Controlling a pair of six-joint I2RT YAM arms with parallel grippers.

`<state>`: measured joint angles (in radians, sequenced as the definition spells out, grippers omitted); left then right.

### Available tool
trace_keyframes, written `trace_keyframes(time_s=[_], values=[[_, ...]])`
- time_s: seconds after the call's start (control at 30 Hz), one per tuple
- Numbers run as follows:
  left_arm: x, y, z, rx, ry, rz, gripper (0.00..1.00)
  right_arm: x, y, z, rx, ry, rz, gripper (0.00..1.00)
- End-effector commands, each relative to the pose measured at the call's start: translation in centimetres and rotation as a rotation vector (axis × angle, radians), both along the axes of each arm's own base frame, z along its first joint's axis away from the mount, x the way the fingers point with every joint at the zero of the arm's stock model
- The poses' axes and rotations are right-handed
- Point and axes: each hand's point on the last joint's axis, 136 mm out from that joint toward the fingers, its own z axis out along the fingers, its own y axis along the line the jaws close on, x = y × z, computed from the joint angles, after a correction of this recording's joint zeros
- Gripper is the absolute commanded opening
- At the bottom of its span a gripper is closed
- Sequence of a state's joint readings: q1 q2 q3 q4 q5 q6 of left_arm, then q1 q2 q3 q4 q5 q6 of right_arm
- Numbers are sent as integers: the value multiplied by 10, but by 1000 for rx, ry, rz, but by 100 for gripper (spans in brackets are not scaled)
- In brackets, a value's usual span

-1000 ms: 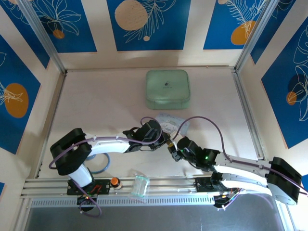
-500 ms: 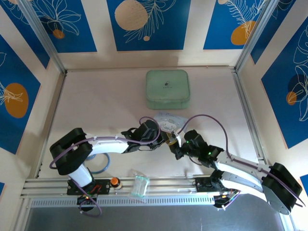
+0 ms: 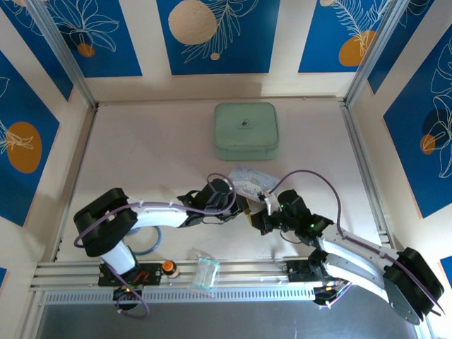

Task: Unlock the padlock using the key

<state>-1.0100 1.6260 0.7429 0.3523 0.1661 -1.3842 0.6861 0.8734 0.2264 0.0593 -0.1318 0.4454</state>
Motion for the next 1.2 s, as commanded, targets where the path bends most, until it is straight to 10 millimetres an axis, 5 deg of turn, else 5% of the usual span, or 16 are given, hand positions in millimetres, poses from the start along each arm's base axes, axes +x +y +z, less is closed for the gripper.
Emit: trace_keyframes(time_s=[0.0, 0.47, 0.83, 1.17], values=[[-4, 12, -31, 95, 11, -7, 25, 3, 10, 16, 75, -17, -6, 0], [-9, 30, -51, 186, 10, 21, 27, 8, 1, -10, 20, 103, -125, 0], [-24, 19, -68, 181, 55, 21, 24, 7, 18, -28, -39, 124, -172, 0], [-28, 54, -86, 370, 33, 51, 17, 7, 23, -32, -15, 165, -187, 0]])
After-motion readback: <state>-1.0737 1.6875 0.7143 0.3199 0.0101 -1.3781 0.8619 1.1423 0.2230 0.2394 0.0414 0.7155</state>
